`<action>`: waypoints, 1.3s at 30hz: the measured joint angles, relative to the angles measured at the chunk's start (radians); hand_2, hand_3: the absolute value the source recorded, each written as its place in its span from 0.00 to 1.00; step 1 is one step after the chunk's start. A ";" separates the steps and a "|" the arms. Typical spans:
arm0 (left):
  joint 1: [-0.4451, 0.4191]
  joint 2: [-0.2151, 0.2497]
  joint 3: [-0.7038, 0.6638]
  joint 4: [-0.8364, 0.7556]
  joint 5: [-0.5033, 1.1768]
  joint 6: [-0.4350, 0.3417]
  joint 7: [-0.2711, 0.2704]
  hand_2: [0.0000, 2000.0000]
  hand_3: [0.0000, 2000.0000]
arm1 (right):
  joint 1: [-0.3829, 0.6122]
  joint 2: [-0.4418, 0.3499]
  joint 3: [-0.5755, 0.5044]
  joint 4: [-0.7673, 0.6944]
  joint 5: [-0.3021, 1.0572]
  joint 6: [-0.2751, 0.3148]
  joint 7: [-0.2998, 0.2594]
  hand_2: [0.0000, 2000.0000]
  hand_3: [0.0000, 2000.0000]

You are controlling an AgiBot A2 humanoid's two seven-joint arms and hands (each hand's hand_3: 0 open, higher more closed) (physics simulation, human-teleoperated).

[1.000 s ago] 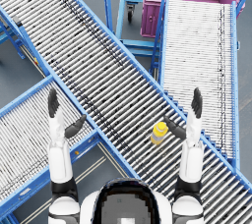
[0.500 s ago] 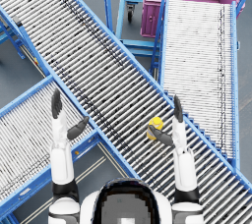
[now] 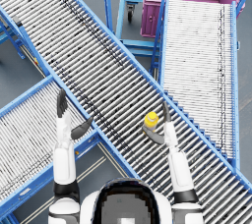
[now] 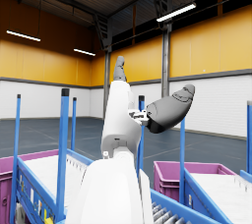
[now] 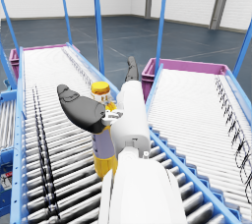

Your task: Pick up the oil and place it on the left assembly line, put the cola on the right, and keep Sprite still

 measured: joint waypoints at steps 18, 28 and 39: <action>0.000 0.014 -0.032 0.038 0.000 0.000 0.000 0.00 0.00 | 0.255 -0.131 0.123 -0.568 0.000 0.000 0.000 0.68 0.16; -0.035 0.024 -0.051 0.012 0.000 0.000 0.000 0.00 0.00 | 0.298 -0.147 0.085 -0.376 0.003 0.060 0.004 1.00 1.00; -0.049 0.036 0.123 0.036 0.000 0.000 0.000 0.00 0.00 | 0.520 -0.130 0.146 -0.090 0.000 0.130 0.003 1.00 1.00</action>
